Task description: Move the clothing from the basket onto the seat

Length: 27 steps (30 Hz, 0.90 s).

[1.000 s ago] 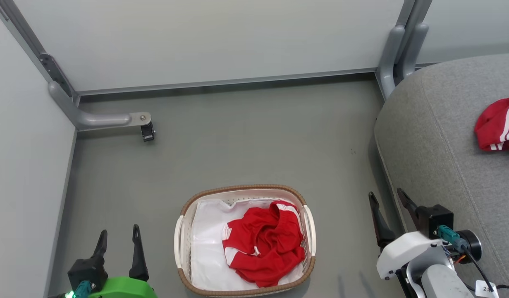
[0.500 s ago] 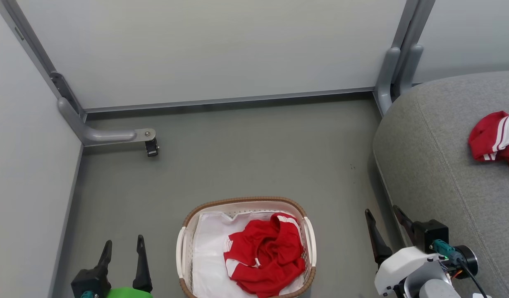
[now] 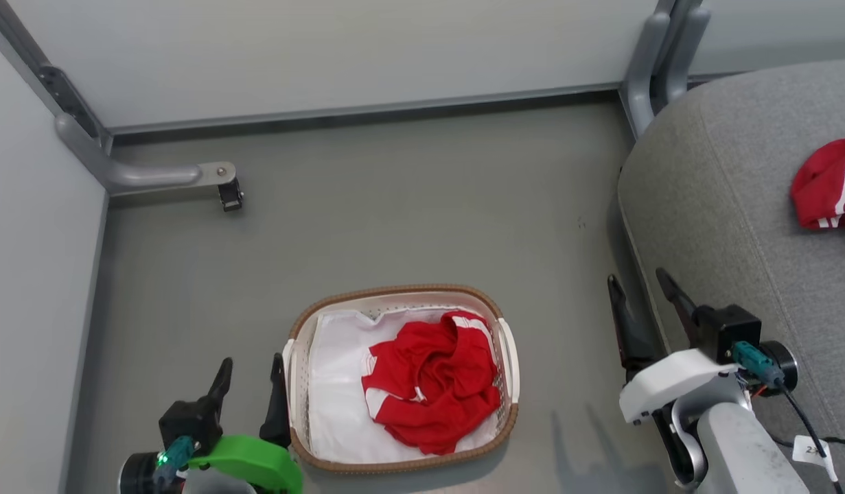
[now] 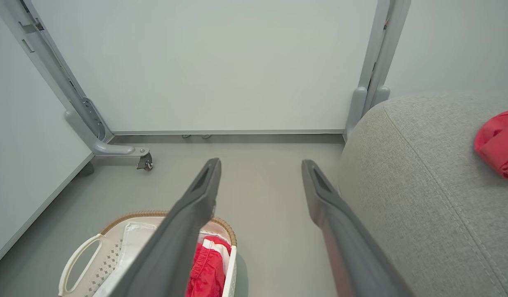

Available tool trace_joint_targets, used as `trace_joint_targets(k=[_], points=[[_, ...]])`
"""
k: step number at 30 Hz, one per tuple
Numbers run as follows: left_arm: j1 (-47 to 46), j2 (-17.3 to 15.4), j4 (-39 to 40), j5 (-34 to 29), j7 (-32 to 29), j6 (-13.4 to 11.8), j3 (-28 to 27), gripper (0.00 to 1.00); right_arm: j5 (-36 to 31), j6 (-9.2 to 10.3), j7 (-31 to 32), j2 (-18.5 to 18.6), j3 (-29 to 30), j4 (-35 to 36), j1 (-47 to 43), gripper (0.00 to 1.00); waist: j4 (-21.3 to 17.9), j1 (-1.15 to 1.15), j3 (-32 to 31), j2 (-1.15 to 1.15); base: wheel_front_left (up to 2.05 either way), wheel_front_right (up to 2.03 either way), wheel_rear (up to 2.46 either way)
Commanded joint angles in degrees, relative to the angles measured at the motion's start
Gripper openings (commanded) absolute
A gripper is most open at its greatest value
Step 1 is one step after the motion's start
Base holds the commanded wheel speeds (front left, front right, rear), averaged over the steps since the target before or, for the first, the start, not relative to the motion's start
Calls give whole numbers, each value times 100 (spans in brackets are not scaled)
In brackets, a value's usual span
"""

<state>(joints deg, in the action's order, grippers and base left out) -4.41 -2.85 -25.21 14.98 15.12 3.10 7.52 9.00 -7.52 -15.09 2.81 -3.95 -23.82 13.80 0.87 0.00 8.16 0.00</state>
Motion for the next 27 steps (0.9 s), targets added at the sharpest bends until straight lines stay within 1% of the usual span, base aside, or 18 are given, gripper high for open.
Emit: trace_joint_targets(k=[1, 5, 11, 15, 20, 27], points=[[-244, -14, -87, 108, 4, 43, 89, 100, 30, 6, -11, 21, -3, 81, 151, 100, -151, 0, 574, 0, 0, 0, 0], [-693, -13, -443, 218, 4, 41, 388, 100, 22, 6, -11, 24, -24, 284, 450, 100, -310, 0, 1082, 0, 0, 0, 0], [-1534, -16, -1095, 379, 5, 105, 856, 100, -24, 6, -11, 20, 20, 634, 948, 100, -528, 0, 1821, 0, 0, 0, 0], [-2090, -17, -1657, 492, 4, 149, 1144, 100, -35, 6, -11, 22, -24, 854, 1211, 100, -666, 0, 2269, 0, 0, 0, 0], [-2832, -22, -2544, 577, 4, 252, 1559, 100, 40, 6, -11, 20, -137, 1074, 1500, 100, -891, 0, 2775, 0, 0, 0, 0], [-3632, -26, -3493, 704, 4, 292, 1903, 100, 142, 6, -11, 19, -310, 1403, 1667, 100, -1125, 0, 3316, 0, 0, 0, 0]])
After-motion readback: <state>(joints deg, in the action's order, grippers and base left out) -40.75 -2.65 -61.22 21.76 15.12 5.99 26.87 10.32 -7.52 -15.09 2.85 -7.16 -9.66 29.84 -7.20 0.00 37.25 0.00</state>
